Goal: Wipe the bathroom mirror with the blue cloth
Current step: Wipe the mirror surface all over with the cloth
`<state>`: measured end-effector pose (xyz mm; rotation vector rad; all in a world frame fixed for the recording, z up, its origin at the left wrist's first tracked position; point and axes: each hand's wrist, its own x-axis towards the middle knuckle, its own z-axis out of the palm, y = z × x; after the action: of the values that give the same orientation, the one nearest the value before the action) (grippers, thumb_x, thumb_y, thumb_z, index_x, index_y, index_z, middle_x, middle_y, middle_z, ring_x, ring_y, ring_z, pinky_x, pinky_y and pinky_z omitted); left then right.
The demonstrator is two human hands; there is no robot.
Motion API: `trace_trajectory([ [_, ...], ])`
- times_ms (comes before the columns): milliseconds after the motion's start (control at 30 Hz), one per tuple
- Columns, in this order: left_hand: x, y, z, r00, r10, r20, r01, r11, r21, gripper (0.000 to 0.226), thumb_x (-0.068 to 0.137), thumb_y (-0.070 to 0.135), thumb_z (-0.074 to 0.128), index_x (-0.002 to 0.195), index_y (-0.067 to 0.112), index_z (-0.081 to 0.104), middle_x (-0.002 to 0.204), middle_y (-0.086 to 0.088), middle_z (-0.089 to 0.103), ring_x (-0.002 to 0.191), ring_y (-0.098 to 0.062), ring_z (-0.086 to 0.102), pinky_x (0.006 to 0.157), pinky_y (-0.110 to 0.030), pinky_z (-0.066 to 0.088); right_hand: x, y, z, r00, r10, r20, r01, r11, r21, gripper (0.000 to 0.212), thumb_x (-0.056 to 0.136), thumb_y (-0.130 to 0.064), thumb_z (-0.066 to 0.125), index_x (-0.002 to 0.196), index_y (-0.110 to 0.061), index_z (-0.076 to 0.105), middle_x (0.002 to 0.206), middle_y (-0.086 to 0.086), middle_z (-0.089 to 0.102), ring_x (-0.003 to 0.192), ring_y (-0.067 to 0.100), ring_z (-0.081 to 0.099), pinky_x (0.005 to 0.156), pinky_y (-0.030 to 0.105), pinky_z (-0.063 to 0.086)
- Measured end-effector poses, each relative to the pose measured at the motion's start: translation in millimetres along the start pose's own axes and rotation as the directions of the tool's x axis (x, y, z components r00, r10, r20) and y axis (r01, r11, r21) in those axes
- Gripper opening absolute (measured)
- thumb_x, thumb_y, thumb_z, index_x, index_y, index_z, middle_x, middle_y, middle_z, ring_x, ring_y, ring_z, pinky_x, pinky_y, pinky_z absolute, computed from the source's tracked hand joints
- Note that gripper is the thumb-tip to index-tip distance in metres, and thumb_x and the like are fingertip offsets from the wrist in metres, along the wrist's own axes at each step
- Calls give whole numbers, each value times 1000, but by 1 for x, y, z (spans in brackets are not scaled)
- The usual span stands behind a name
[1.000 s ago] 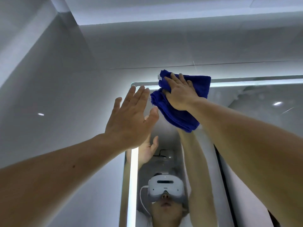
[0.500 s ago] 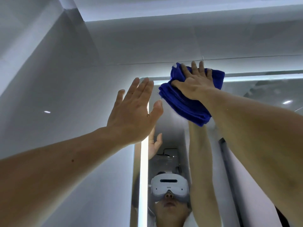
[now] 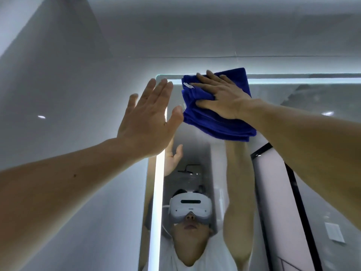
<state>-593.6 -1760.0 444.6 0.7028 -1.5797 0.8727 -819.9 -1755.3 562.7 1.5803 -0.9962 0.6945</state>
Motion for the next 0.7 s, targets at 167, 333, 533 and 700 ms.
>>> trace_trajectory([
  [167,-11,9,4,999,-29,22,29,1000,-1,74,89,56,4,157,26,1,165,9,-3,150,-7,-9,121,-38,-5,-31,-16,6,996,-79,42,80,996,-31,58,98,-57,36,152,-44,18,163,-13,5,150,8,-5,113,26,-12],
  [333,-33,16,12,999,-19,43,20,1000,-16,73,90,57,3,157,27,0,164,12,-5,149,-6,-11,119,-35,-8,-73,-37,16,991,-120,65,124,990,-65,60,98,-57,35,153,-42,17,164,-13,3,150,8,-7,114,27,-14],
  [533,-63,24,19,998,7,70,-4,999,-54,71,94,55,7,157,24,7,165,10,1,150,-6,-8,122,-39,-3,-119,-64,27,992,-93,82,101,990,-94,60,99,-57,28,154,-38,13,164,-9,3,151,12,-7,118,32,-12],
  [700,-79,26,16,999,9,53,-5,996,-90,69,95,53,9,157,22,10,164,8,4,151,-7,-4,121,-39,0,-159,-82,38,991,-104,88,114,987,-113,63,99,-57,27,156,-34,13,164,-7,3,151,15,-6,119,36,-10],
])
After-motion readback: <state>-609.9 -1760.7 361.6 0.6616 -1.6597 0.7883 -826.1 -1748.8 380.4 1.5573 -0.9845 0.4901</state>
